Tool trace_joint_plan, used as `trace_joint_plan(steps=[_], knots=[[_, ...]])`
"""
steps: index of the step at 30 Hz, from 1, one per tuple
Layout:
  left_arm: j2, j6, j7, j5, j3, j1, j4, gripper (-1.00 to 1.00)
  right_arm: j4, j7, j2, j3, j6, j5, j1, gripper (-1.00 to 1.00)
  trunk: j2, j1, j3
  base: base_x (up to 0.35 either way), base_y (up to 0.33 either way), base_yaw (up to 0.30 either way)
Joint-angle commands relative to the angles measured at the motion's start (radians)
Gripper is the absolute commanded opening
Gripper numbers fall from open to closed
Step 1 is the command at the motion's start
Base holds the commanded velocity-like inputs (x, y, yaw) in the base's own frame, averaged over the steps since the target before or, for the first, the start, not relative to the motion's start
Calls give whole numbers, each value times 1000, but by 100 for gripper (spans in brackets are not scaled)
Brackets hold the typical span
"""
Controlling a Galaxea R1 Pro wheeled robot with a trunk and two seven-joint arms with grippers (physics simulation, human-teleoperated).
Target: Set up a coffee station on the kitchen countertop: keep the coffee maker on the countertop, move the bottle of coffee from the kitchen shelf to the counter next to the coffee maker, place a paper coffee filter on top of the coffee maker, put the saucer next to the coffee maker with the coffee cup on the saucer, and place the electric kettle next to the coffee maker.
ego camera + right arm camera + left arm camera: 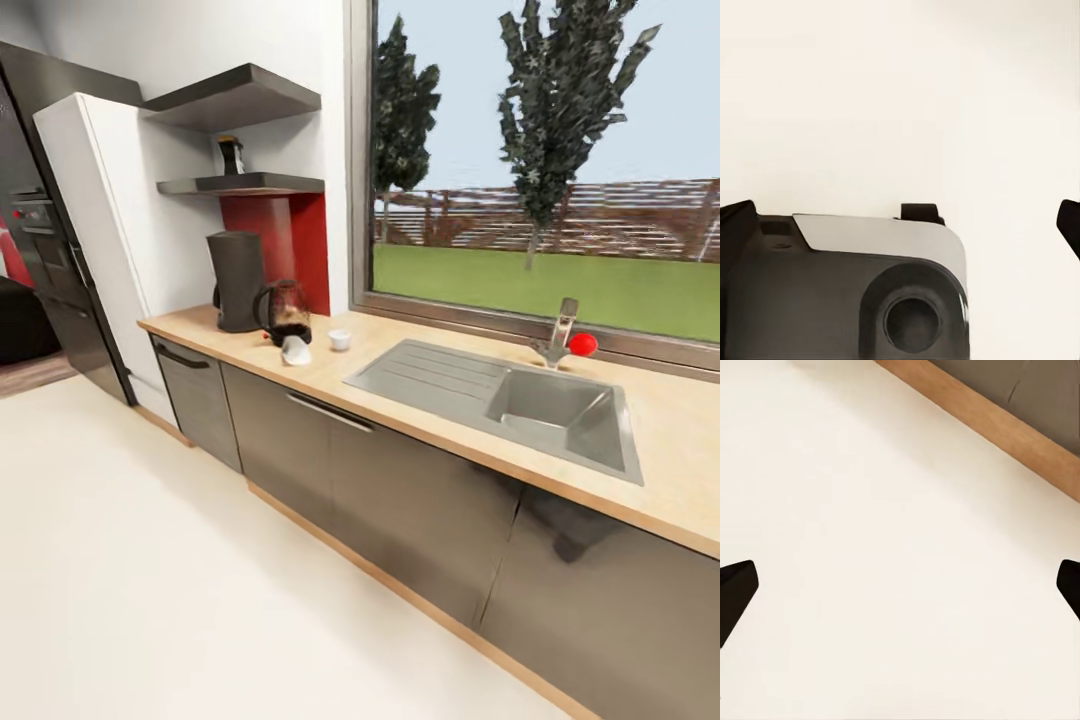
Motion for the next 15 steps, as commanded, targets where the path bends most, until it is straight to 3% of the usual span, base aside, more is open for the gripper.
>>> trace_joint_plan(steps=[1,6,9,15], knots=[[1,-6,0,5,0,0,0,100,0,1,0,0,-5,0,0,100,0,0,-1,51,317,0],[7,-9,4,4,3,0,0,100,1,-1,1,0,-7,-1,0,100,0,0,-1,111,328,0],[51,-5,5,7,3,0,2,100,-3,0,3,-3,-4,2,0,100,0,0,-1,190,315,0],[68,-4,7,9,6,0,30,100,-8,1,4,-2,-4,1,0,100,0,0,-1,197,309,0]])
